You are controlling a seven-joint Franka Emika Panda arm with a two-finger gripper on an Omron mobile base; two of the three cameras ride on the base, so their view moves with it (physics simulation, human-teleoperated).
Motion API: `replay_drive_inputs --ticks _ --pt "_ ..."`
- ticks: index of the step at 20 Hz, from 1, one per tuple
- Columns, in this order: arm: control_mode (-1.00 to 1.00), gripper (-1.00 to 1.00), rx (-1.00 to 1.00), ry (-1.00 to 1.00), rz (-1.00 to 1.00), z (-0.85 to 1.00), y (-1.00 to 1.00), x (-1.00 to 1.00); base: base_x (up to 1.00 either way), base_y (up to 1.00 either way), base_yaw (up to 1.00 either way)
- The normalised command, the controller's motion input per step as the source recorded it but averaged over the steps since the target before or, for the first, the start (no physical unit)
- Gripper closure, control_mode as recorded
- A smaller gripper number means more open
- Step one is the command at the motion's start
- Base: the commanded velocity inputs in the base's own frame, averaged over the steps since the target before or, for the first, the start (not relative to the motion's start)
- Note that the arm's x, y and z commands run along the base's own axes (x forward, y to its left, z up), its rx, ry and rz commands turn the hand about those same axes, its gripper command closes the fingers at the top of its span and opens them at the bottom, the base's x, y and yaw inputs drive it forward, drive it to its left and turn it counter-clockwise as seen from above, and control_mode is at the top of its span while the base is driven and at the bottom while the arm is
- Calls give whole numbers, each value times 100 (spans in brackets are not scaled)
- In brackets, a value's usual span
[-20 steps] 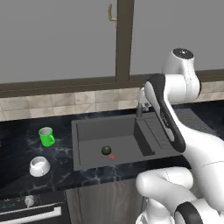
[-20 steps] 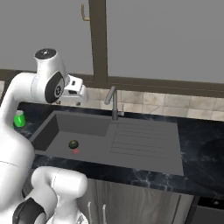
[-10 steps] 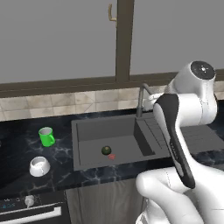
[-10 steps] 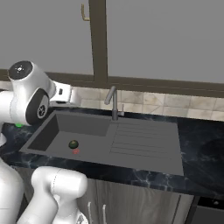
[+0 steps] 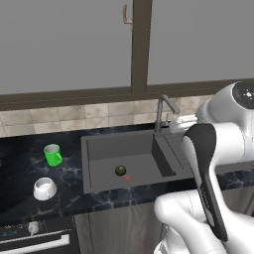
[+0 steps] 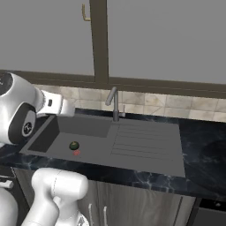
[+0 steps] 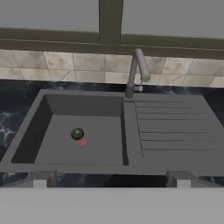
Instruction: Clear the mugs and bowl far away from the sink.
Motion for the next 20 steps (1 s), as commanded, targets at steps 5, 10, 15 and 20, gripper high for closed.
replay_drive_inputs --ticks 5,10,15,20 --pt "-100 -100 0 0 0 8 0 -39 0 0 0" --pt "100 -100 0 1 0 11 0 -12 -20 20 0" --pt "100 -100 0 0 0 0 0 0 -25 97 7" --pt "100 -100 0 0 0 0 0 0 -8 79 11"
